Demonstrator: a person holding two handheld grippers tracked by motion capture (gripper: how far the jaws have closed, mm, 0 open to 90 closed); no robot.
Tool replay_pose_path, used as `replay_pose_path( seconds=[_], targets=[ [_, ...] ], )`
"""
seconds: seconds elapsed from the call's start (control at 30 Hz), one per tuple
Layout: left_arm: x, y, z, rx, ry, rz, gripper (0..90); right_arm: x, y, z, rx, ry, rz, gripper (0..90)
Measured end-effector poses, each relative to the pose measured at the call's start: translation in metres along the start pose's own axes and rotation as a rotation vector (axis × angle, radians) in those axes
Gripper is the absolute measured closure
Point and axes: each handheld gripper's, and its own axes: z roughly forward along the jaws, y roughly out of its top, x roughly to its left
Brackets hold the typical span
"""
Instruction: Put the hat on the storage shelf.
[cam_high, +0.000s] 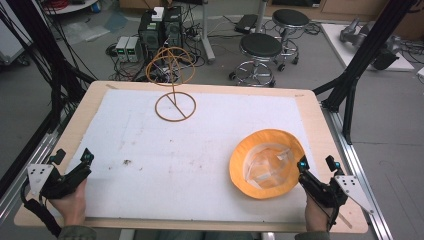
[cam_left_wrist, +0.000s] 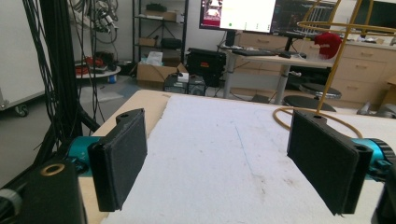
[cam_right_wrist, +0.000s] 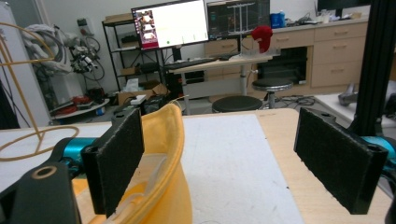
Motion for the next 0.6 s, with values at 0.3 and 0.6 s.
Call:
replay_pose_path(
  seconds=[0.3, 0.6],
  targets=[
    [0.0008, 0.0000, -0.0002, 0.002, 0.005, 0.000, 20.3, 0.0075, 0.0025, 0.0033, 0.029, 0.041, 0.025, 15.0],
    [0.0015, -0.0005, 0.0002, 0.001, 0.004, -0.003, 20.3, 0.0087, 0.0028, 0.0049, 0.044, 0.065, 0.029, 15.1]
  ],
)
